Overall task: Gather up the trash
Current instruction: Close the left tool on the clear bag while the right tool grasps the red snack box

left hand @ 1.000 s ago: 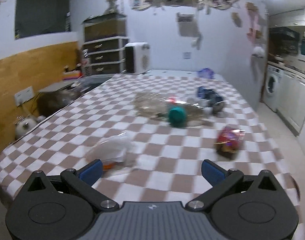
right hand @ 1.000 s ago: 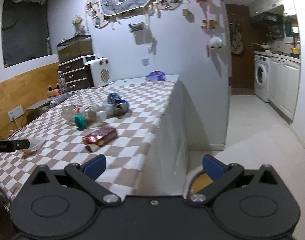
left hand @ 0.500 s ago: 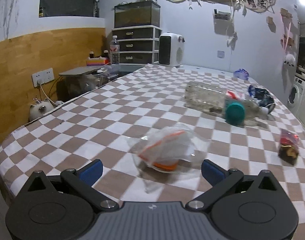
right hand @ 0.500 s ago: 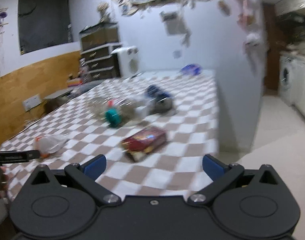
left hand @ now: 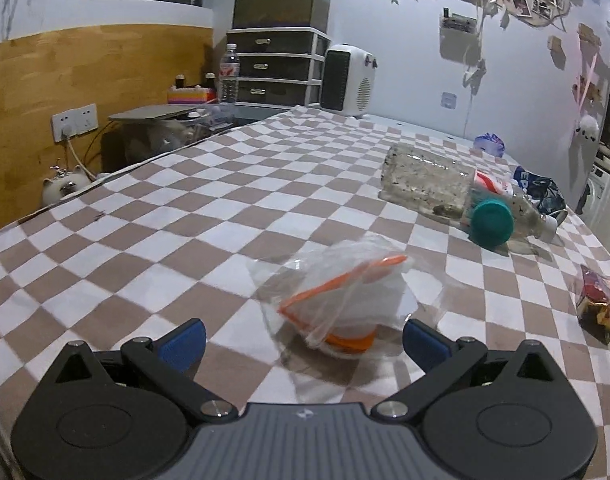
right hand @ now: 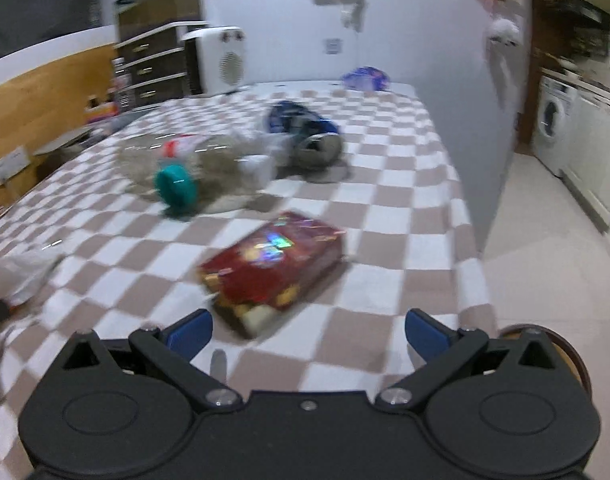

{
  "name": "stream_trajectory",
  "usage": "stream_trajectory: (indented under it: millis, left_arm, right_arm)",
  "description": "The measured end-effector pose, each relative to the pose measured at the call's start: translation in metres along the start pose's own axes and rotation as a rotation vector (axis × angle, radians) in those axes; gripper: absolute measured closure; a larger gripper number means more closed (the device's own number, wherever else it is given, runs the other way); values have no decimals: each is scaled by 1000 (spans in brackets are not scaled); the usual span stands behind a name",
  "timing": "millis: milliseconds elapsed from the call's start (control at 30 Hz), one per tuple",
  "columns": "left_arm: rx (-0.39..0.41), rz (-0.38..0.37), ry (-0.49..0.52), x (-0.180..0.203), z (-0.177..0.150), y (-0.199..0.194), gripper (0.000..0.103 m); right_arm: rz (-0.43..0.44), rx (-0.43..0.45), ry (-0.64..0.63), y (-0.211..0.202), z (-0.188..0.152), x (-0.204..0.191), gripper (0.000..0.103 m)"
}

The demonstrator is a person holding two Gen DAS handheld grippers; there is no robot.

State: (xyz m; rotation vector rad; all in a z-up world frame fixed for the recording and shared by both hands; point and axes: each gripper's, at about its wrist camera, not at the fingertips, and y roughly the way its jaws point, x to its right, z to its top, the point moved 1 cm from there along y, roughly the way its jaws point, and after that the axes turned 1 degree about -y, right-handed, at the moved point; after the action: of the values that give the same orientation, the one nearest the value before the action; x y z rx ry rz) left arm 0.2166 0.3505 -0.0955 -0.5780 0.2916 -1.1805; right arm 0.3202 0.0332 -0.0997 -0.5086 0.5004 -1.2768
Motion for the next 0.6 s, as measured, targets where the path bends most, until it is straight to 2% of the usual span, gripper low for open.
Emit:
stream_trajectory:
  millis: [133, 300, 433, 600]
  left_arm:
    - [-18, -11, 7, 7, 4, 10, 0]
    - [-31, -2, 35, 12, 4, 13, 0]
    - [-41, 26, 61, 16, 2, 14, 0]
    - [-25, 31, 42, 13, 1, 10, 3]
  right_arm:
    - [-49, 12, 86, 2, 6, 31, 0]
    - [-86, 31, 123, -4, 13, 59, 0]
    - [-5, 77, 189, -15, 19, 62, 0]
    - [80, 82, 150, -10, 29, 24, 0]
